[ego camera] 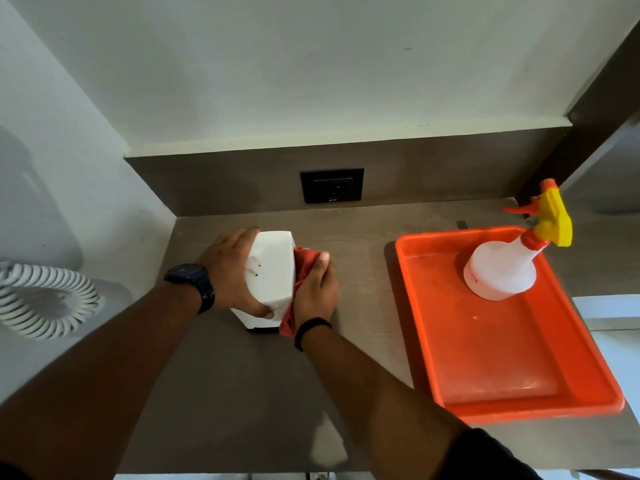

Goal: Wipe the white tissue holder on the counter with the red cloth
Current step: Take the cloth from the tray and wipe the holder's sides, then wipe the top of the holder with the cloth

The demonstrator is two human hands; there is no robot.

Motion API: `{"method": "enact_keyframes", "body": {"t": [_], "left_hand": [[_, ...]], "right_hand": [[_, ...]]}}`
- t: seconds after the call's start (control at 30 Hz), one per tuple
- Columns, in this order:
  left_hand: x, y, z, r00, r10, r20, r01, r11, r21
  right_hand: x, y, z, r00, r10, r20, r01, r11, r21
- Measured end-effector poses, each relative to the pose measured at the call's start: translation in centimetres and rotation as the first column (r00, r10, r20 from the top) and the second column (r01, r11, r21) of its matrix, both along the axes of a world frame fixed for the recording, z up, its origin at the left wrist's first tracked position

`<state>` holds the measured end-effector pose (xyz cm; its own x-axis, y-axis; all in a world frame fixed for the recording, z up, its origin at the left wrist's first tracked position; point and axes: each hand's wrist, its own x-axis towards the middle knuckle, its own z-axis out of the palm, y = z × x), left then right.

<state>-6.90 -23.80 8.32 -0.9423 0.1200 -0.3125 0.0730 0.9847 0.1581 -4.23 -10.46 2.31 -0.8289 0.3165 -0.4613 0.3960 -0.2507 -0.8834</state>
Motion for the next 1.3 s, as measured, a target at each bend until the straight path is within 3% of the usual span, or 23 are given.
{"method": "enact_keyframes", "body": {"t": [0.13, 0.33, 0.6, 0.7, 0.8, 0.87, 0.9, 0.97, 1.07, 1.2, 1.3], "left_hand": [[0.0, 0.0, 0.0, 1.0, -0.013, -0.009, 0.013, 1.0, -0.017], [0.1, 0.0, 0.0, 1.0, -0.008, -0.027, 0.008, 1.0, 0.007], [0.4, 0.4, 0.2, 0.998, 0.015, -0.067, -0.014, 1.0, 0.018], [0.6, 1.2, -0.2, 0.992, 0.081, -0.093, -0.072, 0.992, 0.1], [0.3, 1.3, -1.0, 0.992, 0.088, -0.095, -0.074, 0.988, 0.137], [0.3, 0.7, -1.5, 0.992, 0.053, -0.113, -0.035, 0.987, 0.154], [0.4, 0.3, -1.7, 0.989, 0.041, -0.139, -0.016, 0.984, 0.176], [1.1, -0.7, -1.7, 0.982, 0.045, -0.183, 0.001, 0.97, 0.245], [2.3, -1.5, -1.0, 0.971, 0.134, -0.196, -0.06, 0.938, 0.342], [2.6, -1.5, -0.6, 0.972, 0.139, -0.188, -0.047, 0.903, 0.427], [1.9, -1.5, -1.9, 0.987, 0.138, -0.084, -0.062, 0.803, 0.593]], "right_hand": [[-1.4, 0.3, 0.8, 0.996, 0.059, -0.061, -0.058, 0.998, 0.021], [-0.8, 0.3, 0.1, 0.961, 0.275, -0.011, -0.274, 0.961, 0.045], [1.2, 1.1, 0.4, 0.98, 0.191, 0.059, -0.192, 0.981, 0.012], [0.5, 1.7, 2.6, 0.993, 0.111, -0.04, -0.111, 0.994, 0.02], [-0.7, 1.9, 6.0, 0.956, 0.158, -0.246, -0.111, 0.975, 0.195], [-1.4, 1.7, 7.4, 0.853, 0.326, -0.407, -0.135, 0.892, 0.431], [-1.8, 1.6, 7.6, 0.791, 0.464, -0.398, -0.181, 0.8, 0.572], [-2.4, 1.2, 7.1, 0.68, 0.709, -0.188, -0.317, 0.515, 0.796], [-2.3, 1.0, 5.9, 0.582, 0.809, 0.089, -0.345, 0.147, 0.927], [-1.8, 0.4, 5.5, 0.542, 0.828, 0.142, -0.237, -0.012, 0.971], [-0.9, 0.3, 5.3, 0.48, 0.871, 0.104, -0.148, -0.037, 0.988]]}}
